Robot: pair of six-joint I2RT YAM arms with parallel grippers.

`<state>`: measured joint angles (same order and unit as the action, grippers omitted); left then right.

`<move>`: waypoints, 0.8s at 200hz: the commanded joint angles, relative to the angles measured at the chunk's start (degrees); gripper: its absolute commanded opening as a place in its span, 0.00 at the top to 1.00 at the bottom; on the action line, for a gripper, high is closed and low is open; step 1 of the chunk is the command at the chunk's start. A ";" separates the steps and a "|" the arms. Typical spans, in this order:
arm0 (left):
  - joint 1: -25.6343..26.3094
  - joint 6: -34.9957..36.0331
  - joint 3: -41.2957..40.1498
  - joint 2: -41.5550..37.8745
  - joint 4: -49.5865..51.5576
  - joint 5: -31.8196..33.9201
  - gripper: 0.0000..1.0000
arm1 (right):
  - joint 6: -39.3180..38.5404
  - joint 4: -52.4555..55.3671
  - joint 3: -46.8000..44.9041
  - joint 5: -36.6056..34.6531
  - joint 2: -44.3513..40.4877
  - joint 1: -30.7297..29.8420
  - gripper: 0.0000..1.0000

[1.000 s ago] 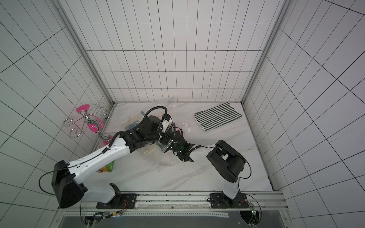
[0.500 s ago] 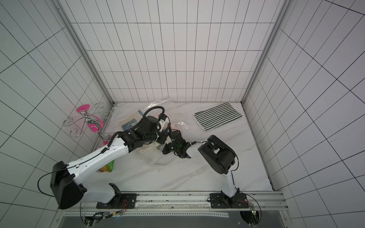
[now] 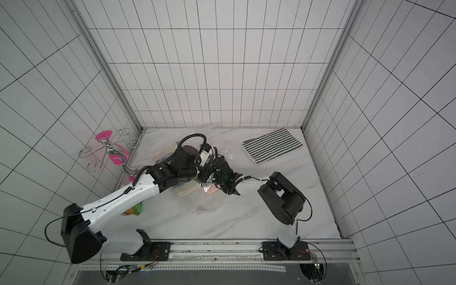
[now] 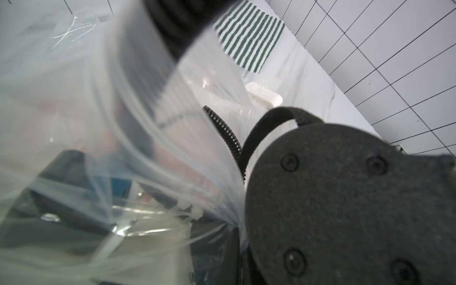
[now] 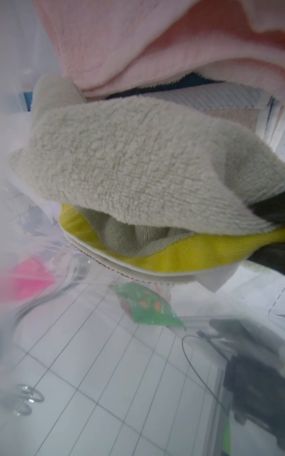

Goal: Place the folded towel into the vacuum bag
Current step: Place the towel in the vacuum bag.

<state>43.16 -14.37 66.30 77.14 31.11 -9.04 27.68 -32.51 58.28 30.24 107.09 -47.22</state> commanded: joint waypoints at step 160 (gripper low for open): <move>2.29 0.66 -1.18 -2.53 -4.39 -10.29 1.00 | 4.64 7.00 5.68 8.89 9.58 -0.98 0.43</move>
<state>43.66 -14.57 64.45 75.18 32.42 -13.17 28.93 -22.04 65.30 37.19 113.58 -46.89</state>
